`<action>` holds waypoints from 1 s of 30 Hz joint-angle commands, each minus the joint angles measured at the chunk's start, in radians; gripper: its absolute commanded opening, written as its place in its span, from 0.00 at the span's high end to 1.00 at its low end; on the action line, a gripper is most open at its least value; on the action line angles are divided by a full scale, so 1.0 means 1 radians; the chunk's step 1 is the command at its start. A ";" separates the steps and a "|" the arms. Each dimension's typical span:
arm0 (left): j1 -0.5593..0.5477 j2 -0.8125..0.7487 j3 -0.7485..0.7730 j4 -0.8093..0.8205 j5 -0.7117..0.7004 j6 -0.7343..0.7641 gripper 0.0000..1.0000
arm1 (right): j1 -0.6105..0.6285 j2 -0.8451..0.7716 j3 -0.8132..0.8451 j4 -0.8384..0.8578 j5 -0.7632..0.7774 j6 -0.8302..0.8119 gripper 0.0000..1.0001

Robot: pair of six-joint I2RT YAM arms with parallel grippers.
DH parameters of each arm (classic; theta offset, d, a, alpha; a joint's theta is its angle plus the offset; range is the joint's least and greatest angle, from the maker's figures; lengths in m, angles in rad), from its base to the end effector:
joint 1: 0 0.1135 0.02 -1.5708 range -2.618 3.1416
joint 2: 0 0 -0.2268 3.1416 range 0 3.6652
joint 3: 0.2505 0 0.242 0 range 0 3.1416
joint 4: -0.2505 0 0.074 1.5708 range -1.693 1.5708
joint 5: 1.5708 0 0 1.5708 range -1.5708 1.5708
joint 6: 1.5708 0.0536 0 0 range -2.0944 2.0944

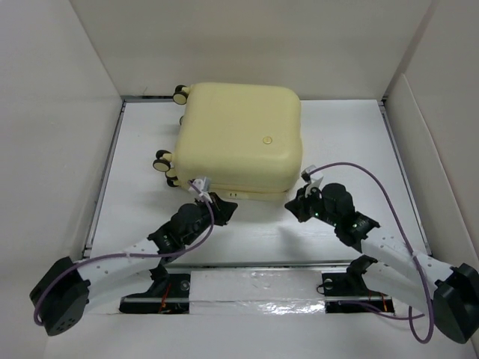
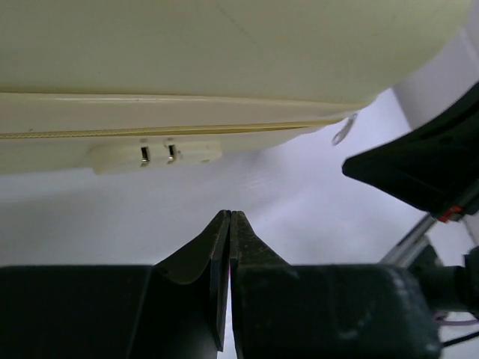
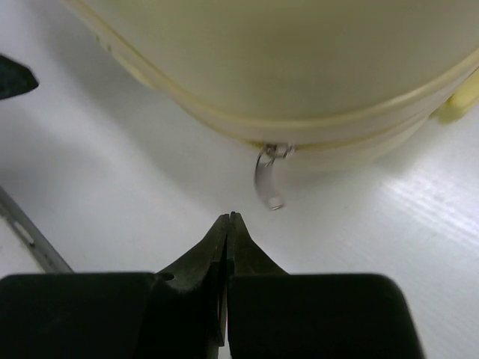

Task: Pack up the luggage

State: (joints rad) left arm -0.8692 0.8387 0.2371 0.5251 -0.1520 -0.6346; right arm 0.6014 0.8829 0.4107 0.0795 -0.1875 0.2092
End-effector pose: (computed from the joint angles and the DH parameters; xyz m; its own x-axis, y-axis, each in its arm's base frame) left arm 0.1496 -0.1645 0.1893 -0.4296 -0.3996 -0.8098 0.5003 0.6413 -0.5818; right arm 0.1832 0.1379 0.1870 -0.4536 -0.0638 -0.8889 -0.6171 0.7421 0.2617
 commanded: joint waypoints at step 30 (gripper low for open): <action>-0.013 0.428 0.202 0.302 0.078 0.095 1.00 | 0.100 0.221 0.077 0.285 0.402 0.058 0.58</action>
State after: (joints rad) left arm -0.8776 1.2606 0.4103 0.7681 -0.0860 -0.5495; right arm 0.6804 1.0920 0.4564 0.2165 0.1127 0.2653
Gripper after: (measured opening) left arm 0.003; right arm 0.441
